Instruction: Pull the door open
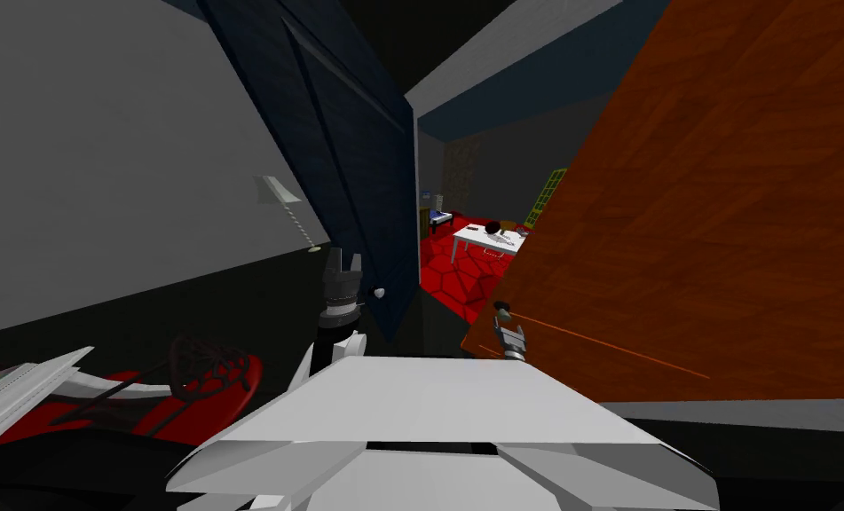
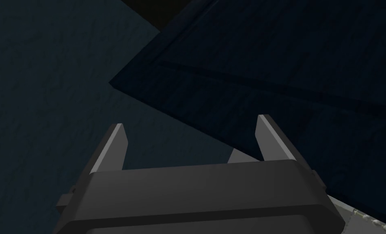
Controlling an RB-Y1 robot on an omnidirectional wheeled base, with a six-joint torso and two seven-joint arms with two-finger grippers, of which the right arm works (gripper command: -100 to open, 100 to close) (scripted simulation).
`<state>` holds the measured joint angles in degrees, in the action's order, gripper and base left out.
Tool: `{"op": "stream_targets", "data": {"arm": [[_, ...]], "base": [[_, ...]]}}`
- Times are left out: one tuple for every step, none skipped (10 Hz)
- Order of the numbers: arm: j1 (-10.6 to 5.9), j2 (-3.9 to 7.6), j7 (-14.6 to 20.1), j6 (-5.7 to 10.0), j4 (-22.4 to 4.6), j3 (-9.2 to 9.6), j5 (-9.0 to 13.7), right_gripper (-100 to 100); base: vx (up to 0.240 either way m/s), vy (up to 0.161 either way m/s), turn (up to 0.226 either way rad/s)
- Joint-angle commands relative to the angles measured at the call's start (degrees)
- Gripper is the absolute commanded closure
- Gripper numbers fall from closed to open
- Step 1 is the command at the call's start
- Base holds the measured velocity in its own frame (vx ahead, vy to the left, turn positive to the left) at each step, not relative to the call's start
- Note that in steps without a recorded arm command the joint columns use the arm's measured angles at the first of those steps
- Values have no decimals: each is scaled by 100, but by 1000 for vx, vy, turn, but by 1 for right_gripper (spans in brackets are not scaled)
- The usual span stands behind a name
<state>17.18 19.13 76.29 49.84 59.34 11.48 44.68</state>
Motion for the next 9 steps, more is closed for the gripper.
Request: {"op": "stream_targets", "data": {"arm": [[-29, 128, 166, 45, -138, -84, 78, -100], [-8, 76, 89, 21, -67, -52, 47, -100], [-8, 76, 89, 21, -67, -52, 47, 100], [-8, 76, 89, 21, -67, -52, 47, 100], [-8, 76, 89, 21, -67, -52, 47, 100], [-8, 76, 89, 21, -67, -52, 47, 100], [-8, 76, 89, 21, -67, -52, 47, 100], [-8, 76, 89, 21, -67, -52, 47, 100], [49, 175, 221, 93, -100, 62, -14, 100]], "base": [[242, 2, 156], [110, -3, 29], [-8, -10, -52], [-40, -16, -9], [-37, -2, 31], [-26, 5, 5], [-13, 7, -7], [0, 0, 0], [-115, -1, 111]]}}
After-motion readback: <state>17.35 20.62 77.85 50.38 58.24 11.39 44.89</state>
